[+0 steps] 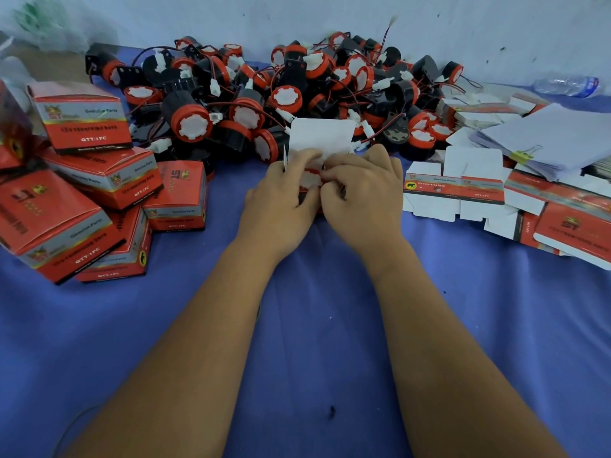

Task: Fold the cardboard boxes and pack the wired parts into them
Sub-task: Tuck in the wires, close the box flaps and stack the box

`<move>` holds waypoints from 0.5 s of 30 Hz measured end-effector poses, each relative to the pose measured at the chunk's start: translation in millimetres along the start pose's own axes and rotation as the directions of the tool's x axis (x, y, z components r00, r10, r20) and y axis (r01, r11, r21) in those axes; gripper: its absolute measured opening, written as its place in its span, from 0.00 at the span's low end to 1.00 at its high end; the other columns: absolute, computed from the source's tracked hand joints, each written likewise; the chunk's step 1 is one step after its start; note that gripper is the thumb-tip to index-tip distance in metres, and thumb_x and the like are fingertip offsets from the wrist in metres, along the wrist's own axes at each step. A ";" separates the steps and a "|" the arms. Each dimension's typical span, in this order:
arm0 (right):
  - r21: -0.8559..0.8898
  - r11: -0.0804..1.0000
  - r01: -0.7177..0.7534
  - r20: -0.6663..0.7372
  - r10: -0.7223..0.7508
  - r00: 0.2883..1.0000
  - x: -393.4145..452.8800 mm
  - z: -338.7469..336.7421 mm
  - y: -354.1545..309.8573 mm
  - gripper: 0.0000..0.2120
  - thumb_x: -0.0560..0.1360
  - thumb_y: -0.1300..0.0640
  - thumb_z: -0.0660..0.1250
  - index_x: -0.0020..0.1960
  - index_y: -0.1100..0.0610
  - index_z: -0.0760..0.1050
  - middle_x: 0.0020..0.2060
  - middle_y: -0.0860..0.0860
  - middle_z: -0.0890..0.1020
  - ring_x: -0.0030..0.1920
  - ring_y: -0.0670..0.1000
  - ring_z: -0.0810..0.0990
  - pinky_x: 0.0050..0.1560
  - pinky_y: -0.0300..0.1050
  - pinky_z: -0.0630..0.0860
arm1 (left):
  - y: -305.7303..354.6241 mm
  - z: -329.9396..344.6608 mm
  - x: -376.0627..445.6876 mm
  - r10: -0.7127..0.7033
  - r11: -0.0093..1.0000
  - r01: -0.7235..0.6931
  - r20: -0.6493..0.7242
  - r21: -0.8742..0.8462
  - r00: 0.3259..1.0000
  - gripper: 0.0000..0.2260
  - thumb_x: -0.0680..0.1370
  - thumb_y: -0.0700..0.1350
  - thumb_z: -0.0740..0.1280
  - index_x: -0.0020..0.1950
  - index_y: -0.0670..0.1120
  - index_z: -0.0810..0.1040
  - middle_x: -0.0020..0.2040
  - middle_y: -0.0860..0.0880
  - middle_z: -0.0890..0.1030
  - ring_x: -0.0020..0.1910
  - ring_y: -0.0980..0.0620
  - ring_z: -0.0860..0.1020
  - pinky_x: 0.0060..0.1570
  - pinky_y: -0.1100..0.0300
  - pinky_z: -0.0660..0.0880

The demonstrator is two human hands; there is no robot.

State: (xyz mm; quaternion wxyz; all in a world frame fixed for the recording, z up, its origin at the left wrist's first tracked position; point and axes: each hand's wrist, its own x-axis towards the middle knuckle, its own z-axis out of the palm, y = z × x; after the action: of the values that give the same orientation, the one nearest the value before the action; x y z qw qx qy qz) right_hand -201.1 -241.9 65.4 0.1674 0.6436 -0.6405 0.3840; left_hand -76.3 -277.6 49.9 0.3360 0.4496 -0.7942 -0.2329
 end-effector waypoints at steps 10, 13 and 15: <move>0.656 0.691 -0.306 -0.157 0.520 0.840 -0.2 -4.8 -4.8 0.09 0.72 0.64 0.59 0.43 0.56 0.76 0.38 0.47 0.78 0.36 0.46 0.73 0.39 0.39 0.69 | -4.2 4.6 2.7 0.000 1.000 0.001 -0.025 0.029 1.000 0.18 0.83 0.49 0.59 0.72 0.59 0.72 0.70 0.47 0.69 0.66 0.44 0.72 0.64 0.44 0.71; 0.705 0.528 -0.473 0.033 0.642 0.766 3.4 1.0 1.2 0.11 0.78 0.64 0.60 0.48 0.53 0.78 0.40 0.43 0.81 0.40 0.41 0.77 0.45 0.39 0.75 | -4.5 5.3 3.2 -0.008 1.000 0.009 -0.041 0.008 0.999 0.17 0.82 0.49 0.59 0.71 0.58 0.73 0.71 0.48 0.70 0.67 0.44 0.71 0.66 0.45 0.70; 0.672 0.540 -0.507 0.107 0.607 0.787 4.6 3.4 4.7 0.12 0.78 0.64 0.62 0.46 0.50 0.80 0.39 0.40 0.82 0.40 0.38 0.78 0.44 0.34 0.76 | -5.2 5.5 3.8 -0.008 1.000 0.009 -0.044 0.007 0.999 0.17 0.82 0.49 0.59 0.71 0.57 0.74 0.71 0.48 0.70 0.67 0.45 0.71 0.66 0.45 0.70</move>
State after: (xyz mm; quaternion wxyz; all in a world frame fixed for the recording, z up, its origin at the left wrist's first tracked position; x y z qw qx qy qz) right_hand -205.1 -248.0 65.2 -0.1623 0.3923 -0.6159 0.6636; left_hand -78.8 -283.1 43.9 0.3507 0.4593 -0.7855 -0.2213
